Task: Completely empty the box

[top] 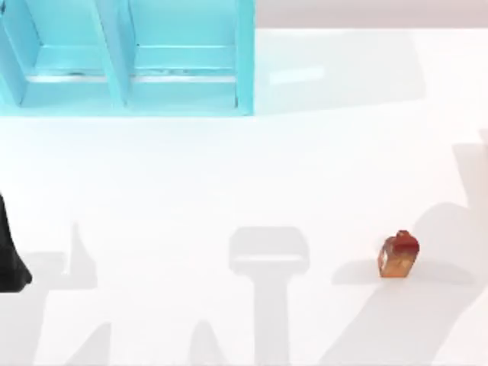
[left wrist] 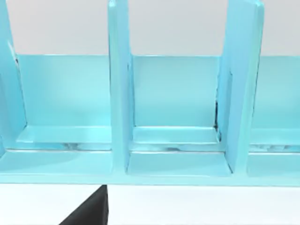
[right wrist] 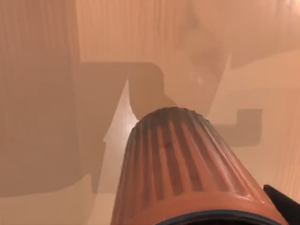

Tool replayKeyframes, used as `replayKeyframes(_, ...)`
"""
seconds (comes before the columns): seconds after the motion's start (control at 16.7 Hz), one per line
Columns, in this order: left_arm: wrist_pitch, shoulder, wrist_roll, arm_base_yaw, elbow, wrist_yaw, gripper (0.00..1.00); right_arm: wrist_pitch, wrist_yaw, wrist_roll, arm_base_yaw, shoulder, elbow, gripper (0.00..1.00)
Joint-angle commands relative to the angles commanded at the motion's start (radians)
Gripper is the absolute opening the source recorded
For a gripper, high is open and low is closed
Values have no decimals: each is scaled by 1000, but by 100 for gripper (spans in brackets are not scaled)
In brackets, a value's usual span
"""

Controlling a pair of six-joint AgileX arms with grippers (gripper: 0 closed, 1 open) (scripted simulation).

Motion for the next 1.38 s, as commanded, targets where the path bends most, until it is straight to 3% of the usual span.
replayKeyframes(0.6, 0, 0, 0, 0, 0, 0, 100, -391, 2, -3, -8, -16, 382, 0)
replayKeyframes(1.02, 0, 0, 0, 0, 0, 0, 100, -412, 2, 0, -3, -11, 402, 0)
replayKeyframes(1.2, 0, 0, 0, 0, 0, 0, 100, -403, 6, 64, 61, 17, 416, 0)
replayKeyframes(1.38, 0, 0, 0, 0, 0, 0, 100, -378, 15, 220, 217, 70, 440, 0)
